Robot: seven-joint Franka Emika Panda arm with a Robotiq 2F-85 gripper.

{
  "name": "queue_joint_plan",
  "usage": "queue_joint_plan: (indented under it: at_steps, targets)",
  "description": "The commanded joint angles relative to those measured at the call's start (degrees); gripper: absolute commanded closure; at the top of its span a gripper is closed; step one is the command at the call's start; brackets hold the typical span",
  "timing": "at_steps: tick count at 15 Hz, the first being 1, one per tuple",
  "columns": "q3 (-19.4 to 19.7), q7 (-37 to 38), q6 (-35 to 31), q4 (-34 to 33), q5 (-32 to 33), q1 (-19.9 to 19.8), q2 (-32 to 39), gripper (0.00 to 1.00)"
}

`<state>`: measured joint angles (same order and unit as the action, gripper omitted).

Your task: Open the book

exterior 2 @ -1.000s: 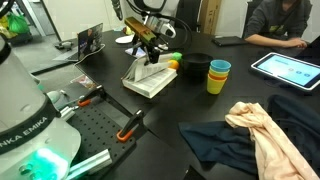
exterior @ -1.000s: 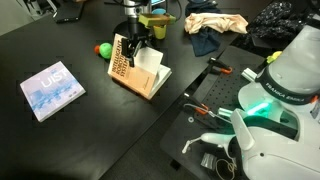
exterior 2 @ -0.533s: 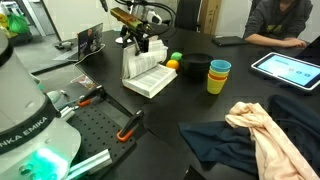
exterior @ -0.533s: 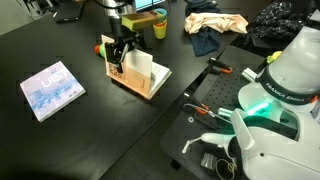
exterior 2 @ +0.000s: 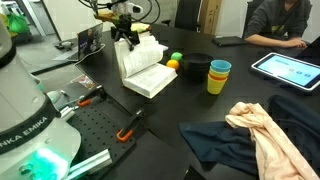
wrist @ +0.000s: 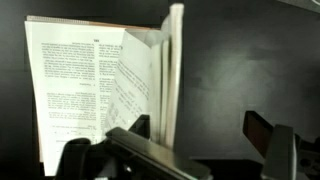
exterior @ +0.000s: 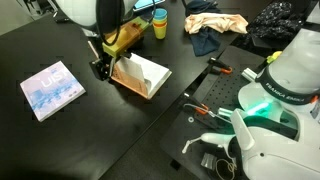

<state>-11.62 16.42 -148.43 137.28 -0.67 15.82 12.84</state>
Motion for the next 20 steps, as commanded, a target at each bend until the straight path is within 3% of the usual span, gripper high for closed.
queue_joint_plan:
  at_steps: [1,3,5,11,16,20]
  targets:
    - [2.1,10.7,-2.3,-2.7,9.7,5.1,2.6,0.00]
    - [1.8,14.1,-1.6,-3.9,11.6,6.5,3.1,0.00]
    - [0.4,13.9,-1.5,-5.1,9.3,6.8,3.9,0.00]
    - [-4.8,4.4,-0.3,-9.9,-4.1,4.9,9.6,0.00]
    - [-8.8,-4.7,3.2,-13.2,-16.2,0.3,12.2,0.00]
    - [-7.7,-7.3,4.9,-13.8,-19.8,-1.2,11.9,0.00]
